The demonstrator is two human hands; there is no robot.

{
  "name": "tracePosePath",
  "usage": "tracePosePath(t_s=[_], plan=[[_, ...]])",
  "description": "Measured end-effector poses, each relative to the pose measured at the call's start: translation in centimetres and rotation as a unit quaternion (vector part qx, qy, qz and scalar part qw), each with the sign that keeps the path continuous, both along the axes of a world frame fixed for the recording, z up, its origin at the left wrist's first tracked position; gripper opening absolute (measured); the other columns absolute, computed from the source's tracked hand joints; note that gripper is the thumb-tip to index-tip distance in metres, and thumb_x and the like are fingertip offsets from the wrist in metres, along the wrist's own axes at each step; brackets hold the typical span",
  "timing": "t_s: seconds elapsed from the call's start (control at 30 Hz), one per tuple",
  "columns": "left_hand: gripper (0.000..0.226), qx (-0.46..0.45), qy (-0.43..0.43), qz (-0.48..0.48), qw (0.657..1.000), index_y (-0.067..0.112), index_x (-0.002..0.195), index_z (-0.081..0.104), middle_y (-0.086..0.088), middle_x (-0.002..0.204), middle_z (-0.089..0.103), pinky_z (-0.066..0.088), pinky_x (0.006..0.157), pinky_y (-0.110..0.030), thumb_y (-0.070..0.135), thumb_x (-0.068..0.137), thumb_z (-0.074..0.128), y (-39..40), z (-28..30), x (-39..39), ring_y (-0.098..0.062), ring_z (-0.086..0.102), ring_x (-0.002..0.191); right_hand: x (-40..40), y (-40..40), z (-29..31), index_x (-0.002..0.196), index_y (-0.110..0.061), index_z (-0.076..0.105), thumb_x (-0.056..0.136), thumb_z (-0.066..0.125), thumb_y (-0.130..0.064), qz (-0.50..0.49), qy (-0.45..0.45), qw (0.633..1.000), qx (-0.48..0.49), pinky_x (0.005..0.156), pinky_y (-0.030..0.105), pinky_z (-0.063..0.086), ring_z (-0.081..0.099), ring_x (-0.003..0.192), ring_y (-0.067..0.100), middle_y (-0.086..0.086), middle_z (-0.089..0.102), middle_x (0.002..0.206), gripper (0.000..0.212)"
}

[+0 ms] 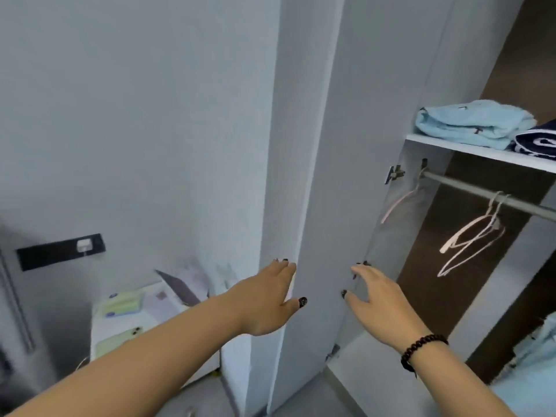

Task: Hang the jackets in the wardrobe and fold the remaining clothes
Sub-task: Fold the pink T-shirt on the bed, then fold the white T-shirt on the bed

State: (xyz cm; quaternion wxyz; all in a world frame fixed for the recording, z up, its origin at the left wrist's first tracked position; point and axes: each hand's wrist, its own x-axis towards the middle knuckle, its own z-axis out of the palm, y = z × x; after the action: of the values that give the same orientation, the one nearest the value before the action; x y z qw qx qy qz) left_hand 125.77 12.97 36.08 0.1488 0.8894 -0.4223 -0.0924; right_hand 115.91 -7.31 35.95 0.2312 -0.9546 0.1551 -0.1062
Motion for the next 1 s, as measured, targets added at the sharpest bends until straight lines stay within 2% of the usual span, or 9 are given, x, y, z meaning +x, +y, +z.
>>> tracePosePath(t_s=[0.1, 0.2, 0.33, 0.47, 0.57, 0.63, 0.7, 0.93, 1.0], plan=[[0.072, -0.008, 0.011, 0.061, 0.998, 0.017, 0.155, 0.001, 0.003, 0.163, -0.001, 0.011, 0.122, -0.035, 0.052, 0.100, 0.031, 6.6, -1.3, 1.1, -0.012, -0.004, 0.149, 3.6, 5.7, -0.9, 0.146, -0.020, 0.033, 0.097, 0.050, -0.033, 0.062, 0.010, 0.998, 0.007, 0.105, 0.014, 0.016, 0.028, 0.138, 0.008, -0.008, 0.029, 0.152, 0.053], [0.071, -0.011, 0.034, 0.118, 0.992, 0.018, 0.155, 0.002, 0.004, 0.163, 0.000, 0.009, 0.120, -0.031, 0.051, 0.101, 0.032, 13.3, -2.8, 2.1, -0.011, -0.003, 0.149, 7.1, 11.9, -2.1, 0.146, -0.021, 0.032, 0.097, 0.049, -0.035, 0.117, 0.019, 0.993, 0.014, 0.111, 0.019, 0.019, 0.026, 0.140, 0.008, -0.009, 0.025, 0.155, 0.054], [0.070, -0.008, 0.061, 0.187, 0.980, 0.019, 0.156, 0.002, 0.005, 0.163, 0.000, 0.009, 0.120, -0.030, 0.050, 0.101, 0.033, 22.5, -4.9, 3.5, -0.011, -0.002, 0.149, 11.5, 21.1, -4.0, 0.145, -0.023, 0.034, 0.097, 0.049, -0.033, 0.188, 0.041, 0.981, 0.026, 0.105, 0.013, 0.017, 0.026, 0.140, 0.006, -0.010, 0.026, 0.154, 0.051], [0.072, -0.001, 0.092, 0.249, 0.964, 0.018, 0.155, 0.000, 0.003, 0.163, -0.002, 0.009, 0.121, -0.032, 0.051, 0.101, 0.034, 31.4, -7.2, 4.8, -0.013, -0.004, 0.150, 15.4, 30.6, -5.7, 0.141, -0.023, 0.039, 0.097, 0.050, -0.031, 0.258, 0.056, 0.964, 0.028, 0.095, 0.008, 0.022, 0.031, 0.134, 0.004, -0.011, 0.029, 0.151, 0.046], [0.071, -0.002, 0.092, 0.290, 0.952, 0.015, 0.155, 0.004, 0.001, 0.163, 0.002, 0.010, 0.122, -0.033, 0.048, 0.101, 0.036, 37.2, -8.8, 6.0, -0.014, -0.003, 0.150, 17.8, 37.0, -7.1, 0.143, -0.023, 0.037, 0.097, 0.049, -0.032, 0.302, 0.071, 0.950, 0.025, 0.107, 0.016, 0.022, 0.026, 0.140, 0.007, -0.011, 0.024, 0.154, 0.048], [0.067, -0.019, 0.093, 0.317, 0.944, 0.014, 0.154, 0.009, 0.001, 0.162, 0.010, 0.005, 0.118, -0.022, 0.043, 0.101, 0.039, 40.5, -9.6, 6.6, -0.014, 0.004, 0.149, 19.2, 40.7, -7.8, 0.143, -0.024, 0.037, 0.097, 0.049, -0.031, 0.333, 0.083, 0.939, 0.023, 0.110, 0.017, 0.019, 0.022, 0.141, 0.006, -0.011, 0.022, 0.155, 0.048], [0.064, -0.037, 0.102, 0.340, 0.934, 0.015, 0.153, 0.014, 0.000, 0.160, 0.017, 0.007, 0.113, -0.018, 0.040, 0.101, 0.041, 43.3, -10.4, 6.9, -0.012, 0.009, 0.148, 20.5, 43.7, -8.5, 0.143, -0.025, 0.037, 0.097, 0.048, -0.031, 0.359, 0.096, 0.928, 0.018, 0.110, 0.018, 0.022, 0.027, 0.139, 0.008, -0.012, 0.021, 0.156, 0.048], [0.069, -0.048, 0.141, 0.413, 0.898, 0.016, 0.155, 0.008, 0.000, 0.163, 0.009, 0.010, 0.121, -0.030, 0.039, 0.100, 0.044, 48.9, -13.8, 9.6, -0.014, 0.004, 0.150, 25.4, 48.8, -10.6, 0.141, -0.027, 0.039, 0.096, 0.048, -0.031, 0.411, 0.147, 0.900, 0.003, 0.108, 0.022, 0.029, 0.039, 0.132, 0.012, -0.013, 0.022, 0.155, 0.045], [0.070, -0.056, 0.153, 0.434, 0.886, 0.015, 0.155, 0.007, -0.001, 0.163, 0.008, 0.008, 0.121, -0.028, 0.038, 0.100, 0.043, 49.6, -14.6, 10.8, -0.015, 0.003, 0.150, 27.1, 49.5, -11.2, 0.141, -0.027, 0.039, 0.096, 0.047, -0.031, 0.421, 0.162, 0.892, -0.003, 0.107, 0.023, 0.031, 0.044, 0.128, 0.015, -0.013, 0.021, 0.155, 0.045]])
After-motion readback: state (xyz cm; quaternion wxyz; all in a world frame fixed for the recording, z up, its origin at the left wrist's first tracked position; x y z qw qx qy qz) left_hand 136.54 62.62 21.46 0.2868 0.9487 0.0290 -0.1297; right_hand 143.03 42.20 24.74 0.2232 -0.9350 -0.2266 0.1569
